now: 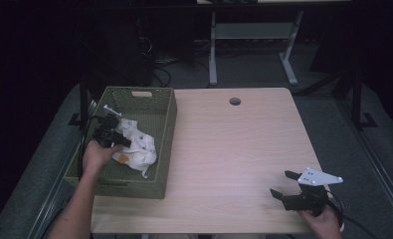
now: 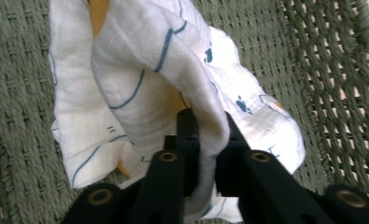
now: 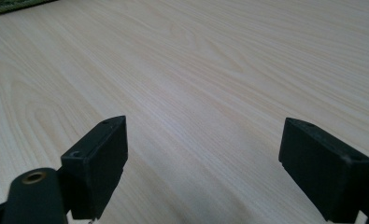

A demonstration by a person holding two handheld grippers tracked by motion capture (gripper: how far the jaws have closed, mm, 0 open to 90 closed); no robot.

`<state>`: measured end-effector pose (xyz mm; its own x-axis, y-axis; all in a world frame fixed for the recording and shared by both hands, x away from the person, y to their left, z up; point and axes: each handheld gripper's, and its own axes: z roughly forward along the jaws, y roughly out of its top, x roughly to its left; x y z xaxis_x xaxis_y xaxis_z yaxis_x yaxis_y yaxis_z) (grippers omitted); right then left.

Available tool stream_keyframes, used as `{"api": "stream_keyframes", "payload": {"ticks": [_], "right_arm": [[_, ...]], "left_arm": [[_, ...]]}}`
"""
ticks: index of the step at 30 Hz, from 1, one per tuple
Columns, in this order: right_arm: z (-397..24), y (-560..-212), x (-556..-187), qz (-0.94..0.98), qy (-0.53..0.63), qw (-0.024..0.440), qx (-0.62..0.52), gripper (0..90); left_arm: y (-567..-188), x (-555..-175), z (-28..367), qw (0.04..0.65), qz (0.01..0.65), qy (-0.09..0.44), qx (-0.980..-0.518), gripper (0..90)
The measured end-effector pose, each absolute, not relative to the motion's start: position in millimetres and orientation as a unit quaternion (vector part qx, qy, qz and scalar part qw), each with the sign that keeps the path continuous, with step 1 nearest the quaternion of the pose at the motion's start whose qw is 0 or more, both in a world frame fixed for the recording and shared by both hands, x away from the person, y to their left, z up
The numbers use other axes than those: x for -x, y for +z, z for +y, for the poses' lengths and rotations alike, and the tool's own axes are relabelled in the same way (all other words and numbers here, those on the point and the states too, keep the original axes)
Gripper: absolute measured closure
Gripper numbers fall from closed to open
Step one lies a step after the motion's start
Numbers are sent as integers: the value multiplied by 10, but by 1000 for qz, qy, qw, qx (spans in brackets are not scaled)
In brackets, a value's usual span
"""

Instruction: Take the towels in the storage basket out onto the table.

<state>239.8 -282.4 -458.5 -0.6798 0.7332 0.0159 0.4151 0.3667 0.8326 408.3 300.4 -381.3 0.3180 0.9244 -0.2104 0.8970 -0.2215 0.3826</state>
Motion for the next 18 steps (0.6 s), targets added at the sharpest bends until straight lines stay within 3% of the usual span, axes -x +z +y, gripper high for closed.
{"api": "stream_keyframes", "payload": {"ticks": [18], "right_arm": [[-2824,-4579,-2390,805,437,182,-357,150]], "left_arm": [[-3635,-3943,3108,330,572,0,-751,870]]}}
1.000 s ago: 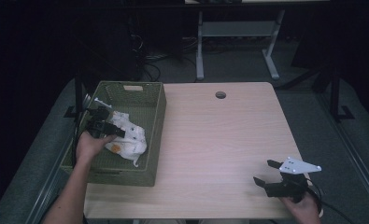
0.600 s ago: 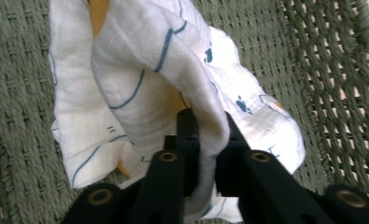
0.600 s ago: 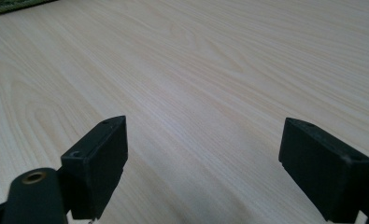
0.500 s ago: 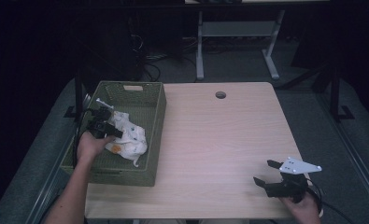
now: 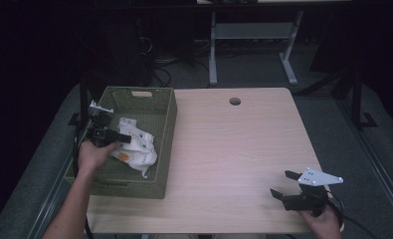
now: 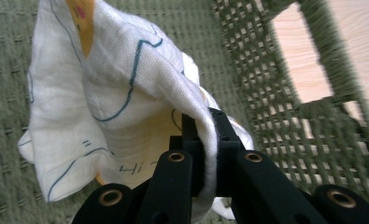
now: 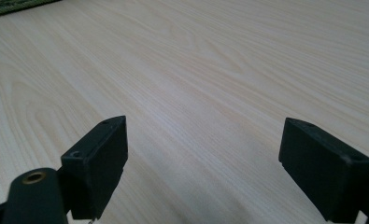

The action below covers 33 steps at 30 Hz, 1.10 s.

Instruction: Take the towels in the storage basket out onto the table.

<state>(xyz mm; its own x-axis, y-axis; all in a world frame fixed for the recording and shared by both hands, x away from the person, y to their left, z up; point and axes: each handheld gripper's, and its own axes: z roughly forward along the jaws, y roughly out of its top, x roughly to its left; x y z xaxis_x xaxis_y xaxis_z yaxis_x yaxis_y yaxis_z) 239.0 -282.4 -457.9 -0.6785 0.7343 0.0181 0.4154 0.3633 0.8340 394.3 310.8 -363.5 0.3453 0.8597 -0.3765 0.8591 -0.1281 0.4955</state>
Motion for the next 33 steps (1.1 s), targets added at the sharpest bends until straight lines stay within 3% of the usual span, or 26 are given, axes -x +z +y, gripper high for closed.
{"api": "stream_keyframes", "payload": {"ticks": [33], "right_arm": [[-2829,-4572,-2387,804,436,186,-359,151]], "left_arm": [[-3495,-3703,3269,482,543,-39,-687,868]]}}
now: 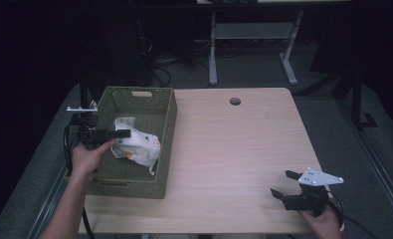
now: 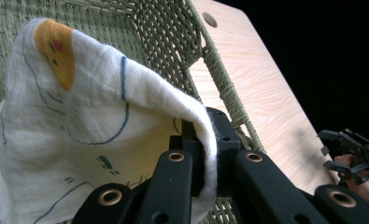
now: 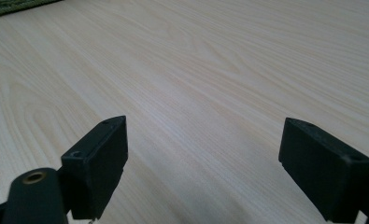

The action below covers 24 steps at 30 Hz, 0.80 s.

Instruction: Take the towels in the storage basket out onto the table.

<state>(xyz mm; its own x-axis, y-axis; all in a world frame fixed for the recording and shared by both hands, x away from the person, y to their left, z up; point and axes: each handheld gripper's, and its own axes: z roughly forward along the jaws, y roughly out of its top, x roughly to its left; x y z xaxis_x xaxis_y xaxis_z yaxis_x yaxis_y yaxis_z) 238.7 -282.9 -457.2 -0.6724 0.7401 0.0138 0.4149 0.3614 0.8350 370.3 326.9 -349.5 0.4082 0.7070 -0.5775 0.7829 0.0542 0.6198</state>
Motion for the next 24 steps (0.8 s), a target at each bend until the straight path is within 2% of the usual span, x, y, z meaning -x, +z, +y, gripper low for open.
{"api": "stream_keyframes", "payload": {"ticks": [24], "right_arm": [[-2831,-4569,-2394,804,436,188,-358,151]], "left_arm": [[-3300,-3636,3436,534,526,-39,-660,869]]}}
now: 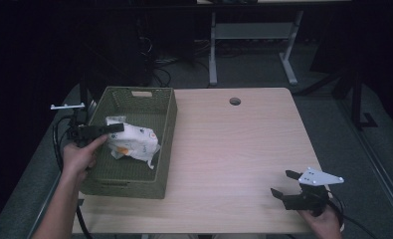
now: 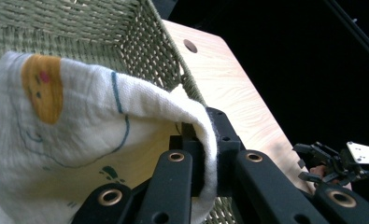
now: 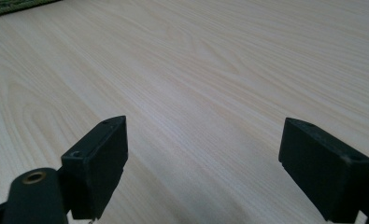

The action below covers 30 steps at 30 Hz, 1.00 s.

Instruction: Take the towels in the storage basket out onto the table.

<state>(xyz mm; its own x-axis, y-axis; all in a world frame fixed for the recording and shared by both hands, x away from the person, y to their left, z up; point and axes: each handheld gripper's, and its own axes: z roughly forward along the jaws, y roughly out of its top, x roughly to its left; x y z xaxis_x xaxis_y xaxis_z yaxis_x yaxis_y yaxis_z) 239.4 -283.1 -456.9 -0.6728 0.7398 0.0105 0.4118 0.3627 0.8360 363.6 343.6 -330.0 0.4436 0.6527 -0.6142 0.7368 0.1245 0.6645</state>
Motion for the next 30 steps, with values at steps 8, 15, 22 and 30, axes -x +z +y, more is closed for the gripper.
{"api": "stream_keyframes", "payload": {"ticks": [8,15,22,30], "right_arm": [[-2830,-4569,-2397,804,436,188,-358,151],[-2822,-4570,-2395,804,435,186,-361,151],[-2825,-4570,-2397,804,435,186,-361,151],[-2828,-4569,-2396,804,435,186,-361,151]], "left_arm": [[-3266,-3617,3535,554,523,-43,-646,869],[-3245,-3616,3557,564,522,-45,-639,869],[-3208,-3622,3570,570,518,-48,-636,869],[-3111,-3621,3570,576,513,-46,-634,869]]}}
